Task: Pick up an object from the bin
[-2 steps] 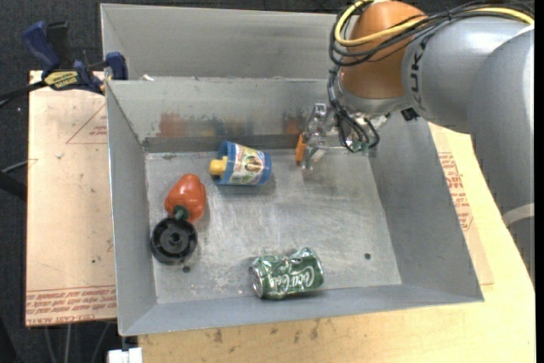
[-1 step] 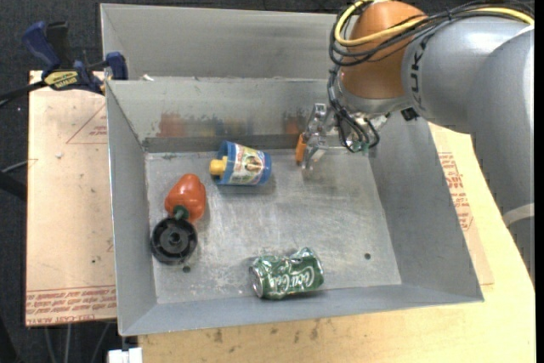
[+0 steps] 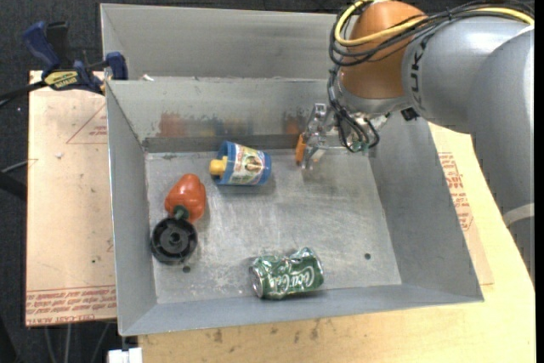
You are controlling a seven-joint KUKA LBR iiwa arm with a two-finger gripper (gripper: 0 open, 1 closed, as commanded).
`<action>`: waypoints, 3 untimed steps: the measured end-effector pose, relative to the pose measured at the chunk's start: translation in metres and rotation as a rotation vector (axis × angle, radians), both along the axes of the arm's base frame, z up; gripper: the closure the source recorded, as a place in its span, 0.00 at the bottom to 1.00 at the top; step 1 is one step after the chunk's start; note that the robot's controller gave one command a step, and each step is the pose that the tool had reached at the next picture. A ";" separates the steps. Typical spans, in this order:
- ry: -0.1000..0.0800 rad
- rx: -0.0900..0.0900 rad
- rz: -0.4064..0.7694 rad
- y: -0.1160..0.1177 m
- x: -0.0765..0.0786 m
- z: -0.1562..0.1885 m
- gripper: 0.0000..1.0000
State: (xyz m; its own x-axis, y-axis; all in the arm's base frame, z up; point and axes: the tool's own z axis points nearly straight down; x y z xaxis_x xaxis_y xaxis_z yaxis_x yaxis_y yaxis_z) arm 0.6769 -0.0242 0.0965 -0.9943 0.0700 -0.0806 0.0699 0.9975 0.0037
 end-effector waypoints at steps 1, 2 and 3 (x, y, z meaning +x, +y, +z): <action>-0.002 0.002 0.000 0.001 0.001 0.002 1.00; -0.002 0.002 0.000 0.001 0.001 0.002 1.00; -0.001 0.001 0.000 0.001 0.001 0.002 1.00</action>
Offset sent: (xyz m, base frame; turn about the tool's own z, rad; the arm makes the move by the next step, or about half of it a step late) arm 0.0000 -0.0002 0.0235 -0.0002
